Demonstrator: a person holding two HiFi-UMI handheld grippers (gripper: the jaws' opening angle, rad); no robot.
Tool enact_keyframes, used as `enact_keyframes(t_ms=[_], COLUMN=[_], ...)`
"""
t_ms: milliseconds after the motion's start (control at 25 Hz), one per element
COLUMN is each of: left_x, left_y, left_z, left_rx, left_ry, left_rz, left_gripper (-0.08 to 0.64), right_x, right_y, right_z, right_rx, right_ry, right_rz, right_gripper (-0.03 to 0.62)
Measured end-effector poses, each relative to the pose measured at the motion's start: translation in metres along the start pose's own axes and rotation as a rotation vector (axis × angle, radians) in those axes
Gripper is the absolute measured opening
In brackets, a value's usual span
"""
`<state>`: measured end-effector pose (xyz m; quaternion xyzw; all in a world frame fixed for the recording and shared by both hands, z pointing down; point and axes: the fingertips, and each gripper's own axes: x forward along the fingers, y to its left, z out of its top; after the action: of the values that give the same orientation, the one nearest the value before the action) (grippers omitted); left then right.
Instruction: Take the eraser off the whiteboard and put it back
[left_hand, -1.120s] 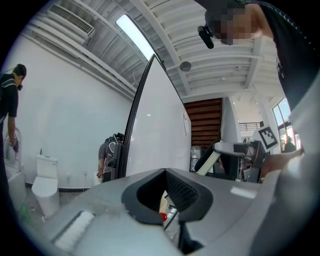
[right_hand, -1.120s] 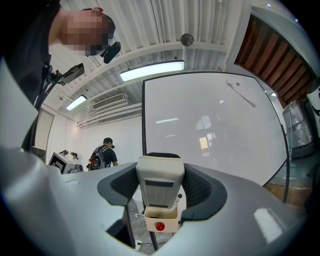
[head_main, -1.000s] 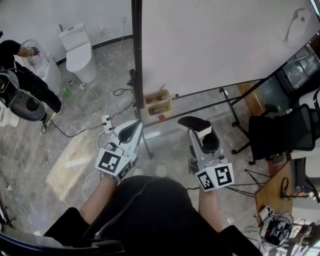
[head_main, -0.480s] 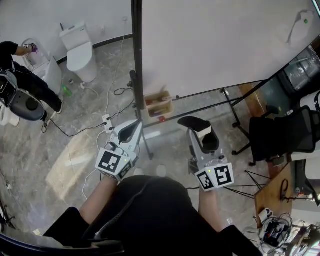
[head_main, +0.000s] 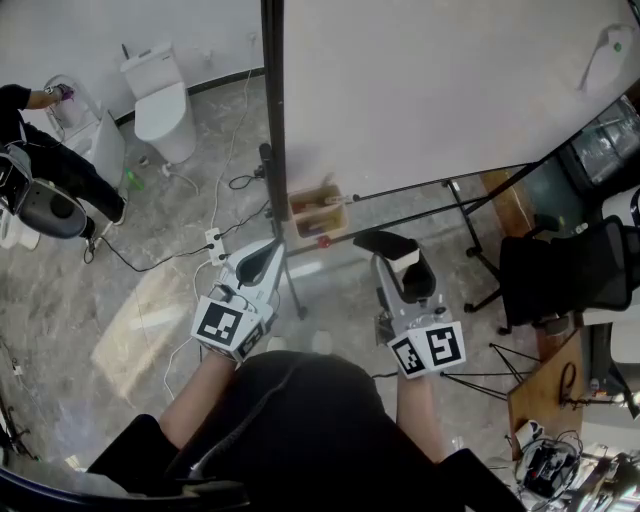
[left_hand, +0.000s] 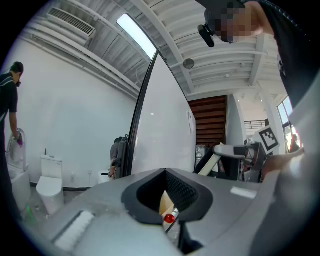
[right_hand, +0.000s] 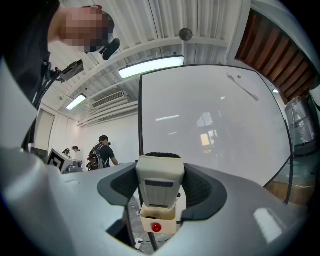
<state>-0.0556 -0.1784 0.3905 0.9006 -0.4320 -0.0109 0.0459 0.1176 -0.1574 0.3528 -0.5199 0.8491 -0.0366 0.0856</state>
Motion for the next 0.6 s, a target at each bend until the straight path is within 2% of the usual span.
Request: enact_keyframes(t_ms=[600], left_x=[-0.011], left_y=[0.023], left_z=[0.002], left_rx=[-0.004], left_ry=[-0.005], left_rz=[0.08], left_gripper=[0.006], right_x=[0.037], right_y=[0.0], right_z=[-0.024], right_rx=[0.016], right_ry=[0.04], right_rz=[0.056], right_gripper=[0.268])
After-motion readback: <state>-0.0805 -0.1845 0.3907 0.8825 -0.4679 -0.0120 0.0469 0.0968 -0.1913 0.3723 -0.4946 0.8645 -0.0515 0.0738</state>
